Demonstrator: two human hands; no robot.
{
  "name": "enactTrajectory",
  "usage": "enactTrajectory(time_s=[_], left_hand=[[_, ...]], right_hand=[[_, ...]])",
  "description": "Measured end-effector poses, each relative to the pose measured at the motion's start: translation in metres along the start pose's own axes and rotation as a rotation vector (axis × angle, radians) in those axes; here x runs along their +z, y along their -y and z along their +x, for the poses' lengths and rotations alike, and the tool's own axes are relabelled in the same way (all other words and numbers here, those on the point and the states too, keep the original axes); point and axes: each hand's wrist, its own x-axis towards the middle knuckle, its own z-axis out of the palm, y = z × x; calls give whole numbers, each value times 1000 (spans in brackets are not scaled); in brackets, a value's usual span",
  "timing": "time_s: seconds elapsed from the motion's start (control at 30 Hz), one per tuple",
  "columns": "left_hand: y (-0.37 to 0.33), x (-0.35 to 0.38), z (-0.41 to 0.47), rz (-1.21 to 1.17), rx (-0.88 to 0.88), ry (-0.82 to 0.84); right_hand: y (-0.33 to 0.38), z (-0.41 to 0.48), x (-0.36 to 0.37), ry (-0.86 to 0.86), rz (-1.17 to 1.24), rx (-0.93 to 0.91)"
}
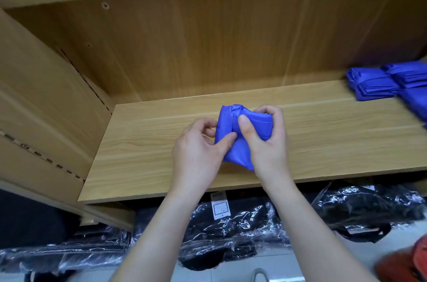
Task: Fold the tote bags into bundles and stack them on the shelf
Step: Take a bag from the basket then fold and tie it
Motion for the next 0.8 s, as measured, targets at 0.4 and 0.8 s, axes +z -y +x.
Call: enactTrajectory(time_s=[0.4,0.8], left_hand=[[-19,-1,-8,-291,94,77],[6,12,-27,255,494,-103]], right_hand=[[-4,-9,15,-24,-524,-356],[5,10,20,-362,173,367]])
